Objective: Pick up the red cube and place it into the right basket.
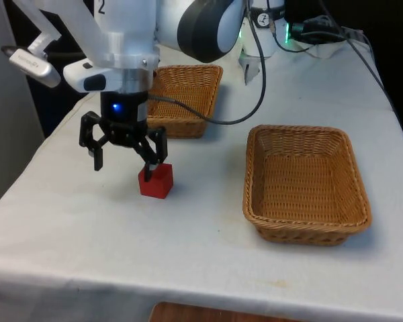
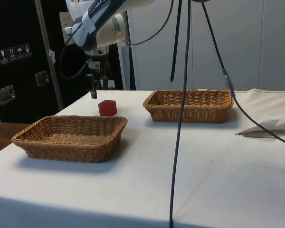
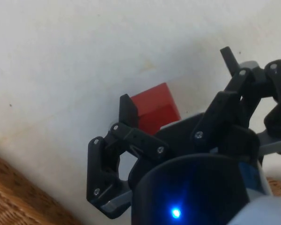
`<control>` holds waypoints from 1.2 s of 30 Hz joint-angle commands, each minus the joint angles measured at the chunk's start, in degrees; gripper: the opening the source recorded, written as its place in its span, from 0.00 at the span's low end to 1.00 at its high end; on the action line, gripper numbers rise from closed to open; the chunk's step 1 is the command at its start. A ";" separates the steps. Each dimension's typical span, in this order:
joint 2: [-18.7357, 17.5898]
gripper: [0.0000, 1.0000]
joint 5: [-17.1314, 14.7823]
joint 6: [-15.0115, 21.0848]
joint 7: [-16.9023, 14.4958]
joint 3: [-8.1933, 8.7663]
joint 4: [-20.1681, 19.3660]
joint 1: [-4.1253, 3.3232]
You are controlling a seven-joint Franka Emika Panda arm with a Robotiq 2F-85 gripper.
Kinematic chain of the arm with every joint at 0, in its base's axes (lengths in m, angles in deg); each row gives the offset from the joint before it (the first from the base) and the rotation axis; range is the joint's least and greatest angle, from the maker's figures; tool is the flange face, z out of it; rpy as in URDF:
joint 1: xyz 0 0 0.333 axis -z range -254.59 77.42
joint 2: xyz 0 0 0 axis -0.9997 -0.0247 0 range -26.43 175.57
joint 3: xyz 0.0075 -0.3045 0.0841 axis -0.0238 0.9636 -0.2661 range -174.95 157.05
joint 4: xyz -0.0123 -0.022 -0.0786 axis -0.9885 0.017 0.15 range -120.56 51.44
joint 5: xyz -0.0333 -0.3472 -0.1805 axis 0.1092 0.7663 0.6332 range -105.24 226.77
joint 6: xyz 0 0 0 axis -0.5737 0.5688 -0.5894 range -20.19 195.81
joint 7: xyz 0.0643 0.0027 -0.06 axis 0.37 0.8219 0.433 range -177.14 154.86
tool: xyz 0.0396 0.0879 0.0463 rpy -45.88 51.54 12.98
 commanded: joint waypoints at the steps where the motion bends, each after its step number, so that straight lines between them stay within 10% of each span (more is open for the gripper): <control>1: 0.06 1.00 -0.11 -0.29 -0.57 -0.23 0.00 0.34; 36: 0.80 1.00 -0.40 -1.89 -1.26 0.57 -3.72 -1.26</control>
